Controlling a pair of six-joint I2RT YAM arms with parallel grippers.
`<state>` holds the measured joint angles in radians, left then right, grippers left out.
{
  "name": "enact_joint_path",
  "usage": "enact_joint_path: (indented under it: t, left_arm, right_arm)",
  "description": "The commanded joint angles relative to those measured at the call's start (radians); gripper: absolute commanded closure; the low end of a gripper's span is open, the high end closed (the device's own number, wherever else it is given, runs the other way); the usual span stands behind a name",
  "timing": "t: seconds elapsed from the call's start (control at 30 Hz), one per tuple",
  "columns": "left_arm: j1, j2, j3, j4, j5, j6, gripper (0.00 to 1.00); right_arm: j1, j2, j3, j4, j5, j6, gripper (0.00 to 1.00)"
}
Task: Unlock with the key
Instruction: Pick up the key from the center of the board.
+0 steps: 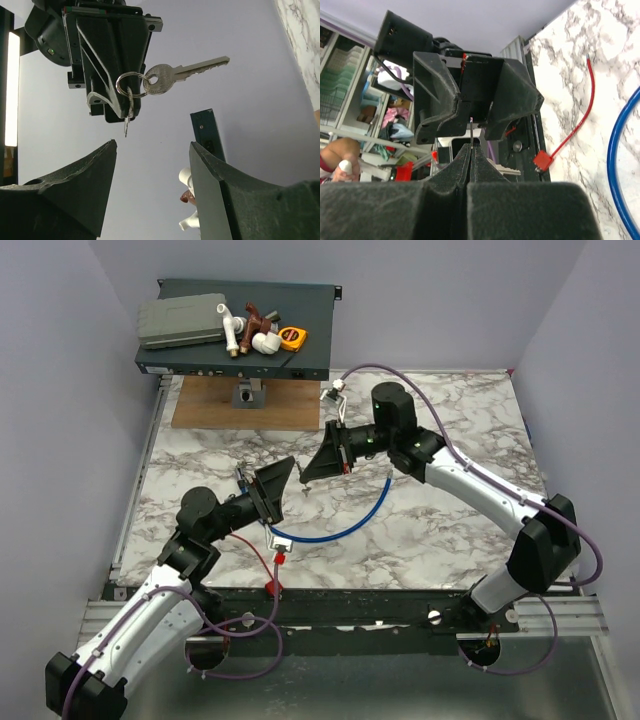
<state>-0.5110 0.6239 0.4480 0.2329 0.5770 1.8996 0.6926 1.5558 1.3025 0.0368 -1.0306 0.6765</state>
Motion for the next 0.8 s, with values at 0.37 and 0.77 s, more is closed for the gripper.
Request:
enact_joint_path:
  t: [0.37,0.77]
  left_arm:
    - [0.0,-0.037,0.037,-0.098,0.17,0.059,0.47]
    - [0.0,-0.054,0.07,-0.159,0.153,0.075,0.76]
  right_arm:
    - [0.054,0.126,0.236,-0.511,-0.074,-0.373,0.99]
    - [0.082,0.165,0.283,-0.526,-0.099,-0.383,0.99]
